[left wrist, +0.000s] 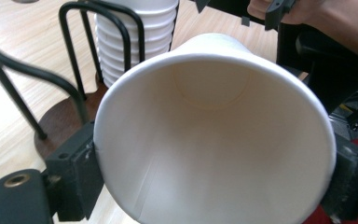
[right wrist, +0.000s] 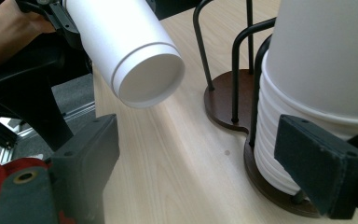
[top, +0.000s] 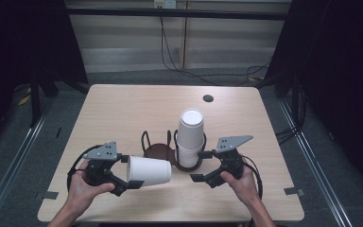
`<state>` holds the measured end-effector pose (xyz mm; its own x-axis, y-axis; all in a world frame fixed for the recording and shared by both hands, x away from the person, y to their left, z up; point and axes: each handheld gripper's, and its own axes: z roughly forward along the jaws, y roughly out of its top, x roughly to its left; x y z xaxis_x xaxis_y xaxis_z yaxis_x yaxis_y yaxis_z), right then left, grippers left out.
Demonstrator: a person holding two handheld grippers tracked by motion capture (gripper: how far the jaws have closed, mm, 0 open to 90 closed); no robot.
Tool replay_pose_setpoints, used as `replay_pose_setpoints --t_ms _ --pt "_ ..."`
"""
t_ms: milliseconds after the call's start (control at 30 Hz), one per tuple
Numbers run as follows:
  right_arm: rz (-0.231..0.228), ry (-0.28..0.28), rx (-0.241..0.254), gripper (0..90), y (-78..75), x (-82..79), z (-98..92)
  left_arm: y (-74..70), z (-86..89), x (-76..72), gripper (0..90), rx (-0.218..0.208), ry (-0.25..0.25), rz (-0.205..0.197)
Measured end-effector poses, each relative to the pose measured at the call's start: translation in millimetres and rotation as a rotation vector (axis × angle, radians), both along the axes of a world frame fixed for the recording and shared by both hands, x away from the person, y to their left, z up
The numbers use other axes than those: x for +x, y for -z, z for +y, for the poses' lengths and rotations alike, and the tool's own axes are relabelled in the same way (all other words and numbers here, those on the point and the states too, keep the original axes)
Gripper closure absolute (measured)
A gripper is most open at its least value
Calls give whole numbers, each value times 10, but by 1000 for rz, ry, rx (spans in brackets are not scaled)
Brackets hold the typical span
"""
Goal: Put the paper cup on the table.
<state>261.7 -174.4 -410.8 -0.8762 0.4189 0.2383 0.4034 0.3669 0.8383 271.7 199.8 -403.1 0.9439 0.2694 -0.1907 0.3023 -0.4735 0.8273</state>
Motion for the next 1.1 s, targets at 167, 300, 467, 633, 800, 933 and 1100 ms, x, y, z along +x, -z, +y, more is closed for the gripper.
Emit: replay_pose_setpoints --t_ms 167,300,467,633,800,933,1100 --pt "0 16 10 140 -1 0 -39 -20 128 23 123 35 -32 6" --pt "-2 18 10 140 3 0 -48 -31 217 44 122 49 -50 16" --pt "0 18 4 141 18 4 -41 -20 317 67 121 93 -44 26" --pt "-4 16 6 141 17 -1 -45 -19 422 94 121 105 -77 41" --pt "-4 22 -2 141 31 -5 -49 -33 502 152 121 138 -111 45" --pt "0 31 -11 141 53 -23 -79 -30 588 206 119 156 -127 56" --pt "-2 39 -8 141 90 -20 -85 7 671 267 118 193 -131 72"
